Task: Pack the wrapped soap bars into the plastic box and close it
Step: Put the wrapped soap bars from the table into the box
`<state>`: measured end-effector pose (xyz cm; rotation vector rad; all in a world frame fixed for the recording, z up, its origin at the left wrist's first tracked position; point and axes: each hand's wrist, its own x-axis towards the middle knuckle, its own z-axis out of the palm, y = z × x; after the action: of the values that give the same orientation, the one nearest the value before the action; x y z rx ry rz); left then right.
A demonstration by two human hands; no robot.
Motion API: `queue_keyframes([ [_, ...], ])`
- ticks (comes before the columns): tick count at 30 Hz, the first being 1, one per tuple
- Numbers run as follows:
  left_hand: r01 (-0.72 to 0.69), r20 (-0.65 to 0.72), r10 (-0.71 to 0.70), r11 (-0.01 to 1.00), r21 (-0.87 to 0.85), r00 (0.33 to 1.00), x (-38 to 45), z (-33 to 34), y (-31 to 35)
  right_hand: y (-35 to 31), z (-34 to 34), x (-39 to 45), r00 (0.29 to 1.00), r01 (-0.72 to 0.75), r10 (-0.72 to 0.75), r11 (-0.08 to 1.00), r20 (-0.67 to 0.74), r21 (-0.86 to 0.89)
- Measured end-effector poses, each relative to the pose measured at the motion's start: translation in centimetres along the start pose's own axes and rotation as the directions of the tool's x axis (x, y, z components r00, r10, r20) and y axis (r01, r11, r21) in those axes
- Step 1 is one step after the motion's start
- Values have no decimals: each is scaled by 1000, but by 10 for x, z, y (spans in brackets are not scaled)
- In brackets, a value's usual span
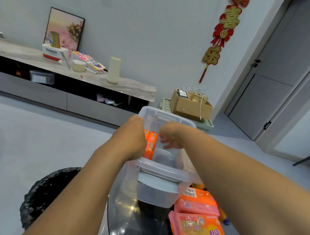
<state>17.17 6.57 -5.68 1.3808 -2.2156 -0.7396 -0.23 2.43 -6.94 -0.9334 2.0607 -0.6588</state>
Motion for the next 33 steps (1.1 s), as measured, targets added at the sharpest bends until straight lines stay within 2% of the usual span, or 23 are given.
queue_keyframes([
  [3, -12, -1, 12, 999, 36, 1000, 0, 1, 1, -8, -34, -14, 962, 235, -218, 967, -162, 94],
  [5, -25, 13, 25, 997, 75, 1000, 1, 2, 1, -6, -67, -24, 912, 292, -253, 953, -322, 80],
  [7, -37, 23, 34, 993, 110, 999, 3, 3, 0, 11, -101, -26, 857, 203, -214, 976, -468, -75],
  [8, -40, 25, 37, 992, 124, 999, 5, 4, -2, 22, -113, -28, 855, 94, -175, 978, -488, -186],
  [10, -43, 34, 39, 990, 135, 999, 7, 5, -2, 53, -125, -36, 892, -148, -23, 929, -451, -340],
  [12, -36, 33, 32, 990, 135, 999, 7, 5, -2, 80, -122, -44, 921, -268, 118, 883, -371, -384],
  [16, -30, 21, 28, 992, 119, 999, 7, 4, -2, 104, -92, -42, 966, -216, 122, 863, -227, -457],
  [19, -25, 13, 23, 995, 97, 1000, 5, 4, -1, 110, -74, -29, 971, -173, 69, 862, -228, -476],
  [25, -11, 5, 10, 998, 55, 1000, 1, 2, 2, 130, -84, 3, 985, -136, 73, 886, -157, -444],
  [29, -14, 12, 13, 999, 51, 1000, 1, 2, 2, 120, -80, -10, 990, -138, 135, 900, -37, -413],
  [33, -9, 17, 8, 999, 42, 1000, 2, 3, 0, 107, -76, -26, 984, -126, 168, 878, 50, -463],
])
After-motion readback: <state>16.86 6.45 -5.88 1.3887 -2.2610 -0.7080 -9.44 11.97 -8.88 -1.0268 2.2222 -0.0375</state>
